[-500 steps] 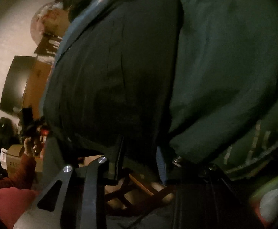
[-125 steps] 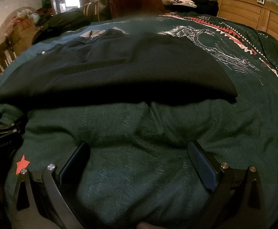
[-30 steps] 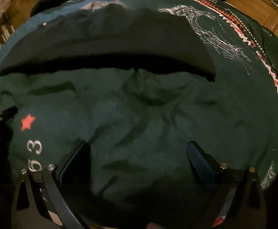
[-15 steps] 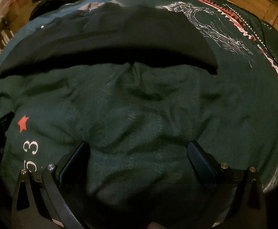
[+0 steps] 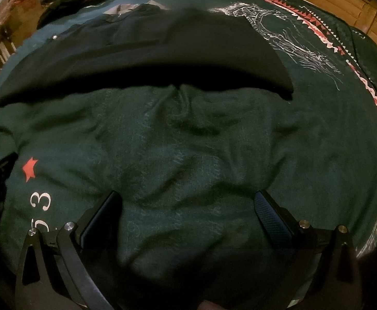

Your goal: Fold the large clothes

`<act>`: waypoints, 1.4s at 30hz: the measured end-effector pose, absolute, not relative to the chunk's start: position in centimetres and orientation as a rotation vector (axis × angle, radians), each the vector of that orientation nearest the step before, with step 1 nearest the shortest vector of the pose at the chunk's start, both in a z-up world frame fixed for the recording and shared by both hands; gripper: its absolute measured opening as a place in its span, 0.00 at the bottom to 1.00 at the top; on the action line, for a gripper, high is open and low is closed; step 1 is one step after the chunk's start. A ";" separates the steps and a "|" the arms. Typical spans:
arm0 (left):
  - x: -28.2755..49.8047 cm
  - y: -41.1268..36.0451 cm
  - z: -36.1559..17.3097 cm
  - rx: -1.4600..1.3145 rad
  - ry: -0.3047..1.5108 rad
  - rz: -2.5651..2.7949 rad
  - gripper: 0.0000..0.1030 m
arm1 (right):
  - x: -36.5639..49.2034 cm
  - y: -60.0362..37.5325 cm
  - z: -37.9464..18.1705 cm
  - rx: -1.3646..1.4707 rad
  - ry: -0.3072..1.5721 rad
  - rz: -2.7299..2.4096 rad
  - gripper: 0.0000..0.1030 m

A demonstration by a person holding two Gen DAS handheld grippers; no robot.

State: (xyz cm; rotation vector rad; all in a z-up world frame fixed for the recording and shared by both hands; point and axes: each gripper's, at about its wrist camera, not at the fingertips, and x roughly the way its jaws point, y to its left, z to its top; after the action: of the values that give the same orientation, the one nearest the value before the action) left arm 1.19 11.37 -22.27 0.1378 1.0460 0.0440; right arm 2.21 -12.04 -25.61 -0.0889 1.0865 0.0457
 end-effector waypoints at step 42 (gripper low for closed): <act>1.1 11.5 -22.4 0.133 1.039 0.049 1.00 | 2.2 -12.2 -25.6 -0.089 1.088 0.051 1.00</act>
State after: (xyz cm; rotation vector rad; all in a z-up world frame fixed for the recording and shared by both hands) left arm 1.10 11.53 -22.40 0.1332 1.0390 0.0488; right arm 2.21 -12.18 -25.60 -0.0893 1.0876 0.0514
